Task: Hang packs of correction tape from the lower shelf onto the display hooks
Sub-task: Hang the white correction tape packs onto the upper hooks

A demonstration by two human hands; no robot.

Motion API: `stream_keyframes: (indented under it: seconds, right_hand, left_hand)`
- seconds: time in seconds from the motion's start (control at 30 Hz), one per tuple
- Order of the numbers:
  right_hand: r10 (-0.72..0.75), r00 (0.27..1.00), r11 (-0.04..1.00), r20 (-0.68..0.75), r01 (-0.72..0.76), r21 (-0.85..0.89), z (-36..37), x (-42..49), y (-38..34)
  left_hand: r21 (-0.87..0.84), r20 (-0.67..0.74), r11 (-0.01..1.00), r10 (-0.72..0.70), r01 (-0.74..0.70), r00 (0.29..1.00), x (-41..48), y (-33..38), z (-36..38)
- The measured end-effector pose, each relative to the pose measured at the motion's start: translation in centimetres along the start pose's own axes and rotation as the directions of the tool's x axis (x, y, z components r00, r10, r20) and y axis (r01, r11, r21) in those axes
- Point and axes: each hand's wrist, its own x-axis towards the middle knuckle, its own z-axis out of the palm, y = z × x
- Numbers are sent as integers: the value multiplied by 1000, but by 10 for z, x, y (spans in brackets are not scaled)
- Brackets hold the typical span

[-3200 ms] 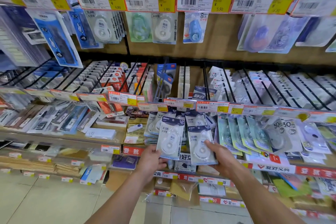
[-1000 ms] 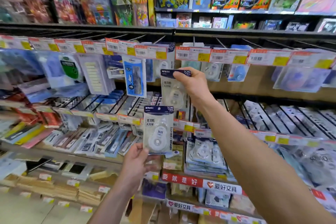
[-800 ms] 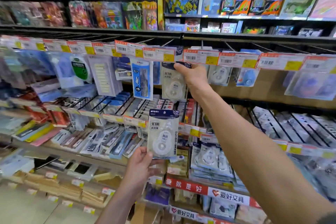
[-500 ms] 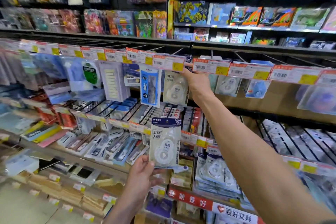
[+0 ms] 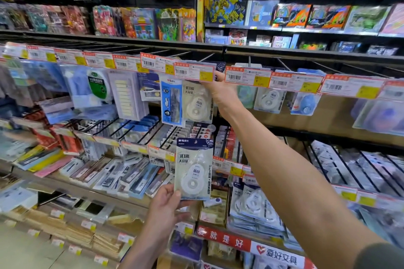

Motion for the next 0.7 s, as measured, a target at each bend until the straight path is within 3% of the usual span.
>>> stream_keyframes:
  seconds: [0.23, 0.5, 0.7]
  right_hand:
    - [-48, 999, 999, 1, 48, -21, 3, 4, 8]
    - [-49, 999, 985, -12, 46, -163, 6, 5, 10]
    - [-55, 998, 994, -12, 54, -95, 5, 6, 10]
  left_hand:
    - [4, -10, 1000, 4, -4, 1000, 10, -6, -1]
    - [-22, -18, 1000, 20, -20, 1000, 17, -7, 5]
    - [-25, -19, 999, 39, -39, 999, 16, -7, 5]
